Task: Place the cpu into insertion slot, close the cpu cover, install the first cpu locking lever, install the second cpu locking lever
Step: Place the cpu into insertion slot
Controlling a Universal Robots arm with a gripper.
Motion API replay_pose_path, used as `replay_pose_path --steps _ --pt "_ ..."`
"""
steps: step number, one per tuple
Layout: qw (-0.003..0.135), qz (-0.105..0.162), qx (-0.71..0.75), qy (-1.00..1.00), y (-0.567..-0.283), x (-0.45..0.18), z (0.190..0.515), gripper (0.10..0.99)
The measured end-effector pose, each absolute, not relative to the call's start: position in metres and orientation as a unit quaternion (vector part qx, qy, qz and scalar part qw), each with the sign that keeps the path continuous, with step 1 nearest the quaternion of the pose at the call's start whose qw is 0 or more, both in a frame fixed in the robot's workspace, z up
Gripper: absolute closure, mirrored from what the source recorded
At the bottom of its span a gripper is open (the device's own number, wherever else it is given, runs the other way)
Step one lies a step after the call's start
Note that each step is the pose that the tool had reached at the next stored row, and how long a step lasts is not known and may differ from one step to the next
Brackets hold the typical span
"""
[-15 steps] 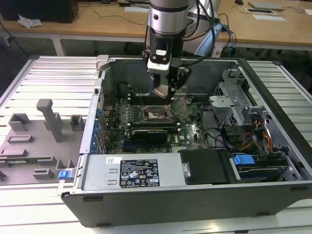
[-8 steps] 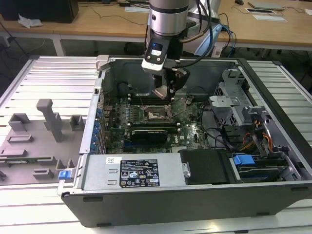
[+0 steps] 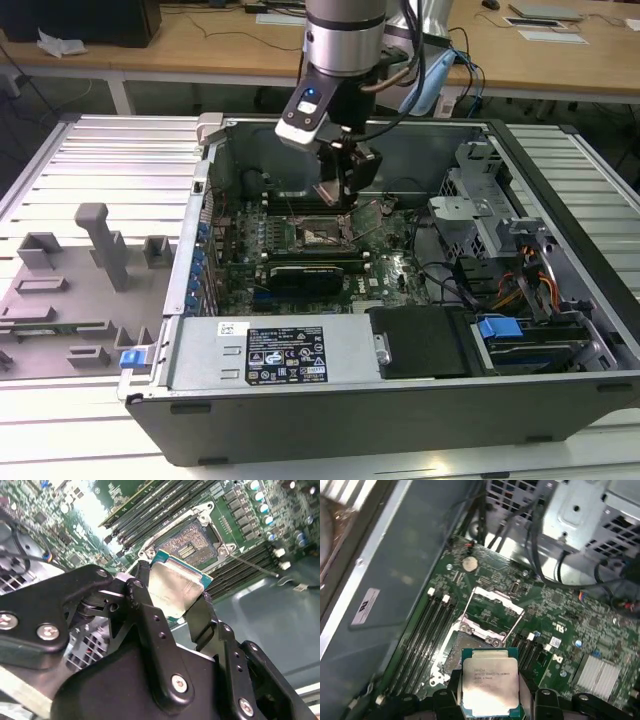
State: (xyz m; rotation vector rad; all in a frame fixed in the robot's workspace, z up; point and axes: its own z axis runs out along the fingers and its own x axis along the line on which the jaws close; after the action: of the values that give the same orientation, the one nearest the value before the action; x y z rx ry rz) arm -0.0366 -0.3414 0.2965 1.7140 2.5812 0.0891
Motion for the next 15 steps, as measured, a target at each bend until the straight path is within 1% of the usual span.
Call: replay_pose_path --steps 15 --pt "0.025 0.025 0.681 0.732 -0.3414 -0.0366 0.2895 0.545"
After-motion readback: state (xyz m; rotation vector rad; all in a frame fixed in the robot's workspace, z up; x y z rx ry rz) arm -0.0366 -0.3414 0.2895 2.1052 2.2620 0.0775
